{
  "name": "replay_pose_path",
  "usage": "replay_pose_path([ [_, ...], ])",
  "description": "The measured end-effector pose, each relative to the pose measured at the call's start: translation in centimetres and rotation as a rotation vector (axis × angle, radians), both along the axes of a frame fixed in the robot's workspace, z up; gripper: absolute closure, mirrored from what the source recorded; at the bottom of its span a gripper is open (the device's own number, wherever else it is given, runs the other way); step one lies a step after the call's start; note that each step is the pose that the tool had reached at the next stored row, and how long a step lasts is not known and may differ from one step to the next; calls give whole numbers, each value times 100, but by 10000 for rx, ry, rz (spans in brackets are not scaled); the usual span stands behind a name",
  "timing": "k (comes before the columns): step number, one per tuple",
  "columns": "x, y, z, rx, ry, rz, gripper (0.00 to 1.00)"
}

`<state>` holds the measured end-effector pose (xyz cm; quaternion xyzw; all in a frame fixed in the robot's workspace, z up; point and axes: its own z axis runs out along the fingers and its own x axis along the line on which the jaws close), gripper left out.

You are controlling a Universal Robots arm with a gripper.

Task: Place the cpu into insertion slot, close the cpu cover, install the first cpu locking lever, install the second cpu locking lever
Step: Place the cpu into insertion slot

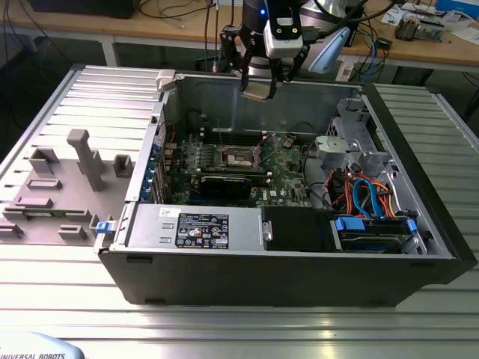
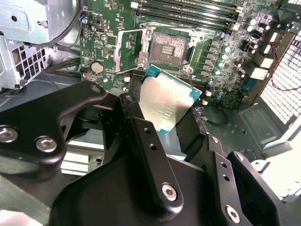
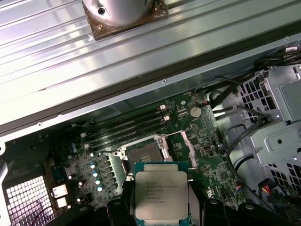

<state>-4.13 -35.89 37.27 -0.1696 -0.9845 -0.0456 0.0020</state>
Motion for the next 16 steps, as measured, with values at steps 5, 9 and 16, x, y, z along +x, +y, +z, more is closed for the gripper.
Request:
replay_pose_path([
  [5, -1, 0, 0, 0, 0, -13, 46],
  [9, -1, 0, 0, 0, 0, -13, 46],
  [16, -2, 0, 0, 0, 0, -244, 46],
])
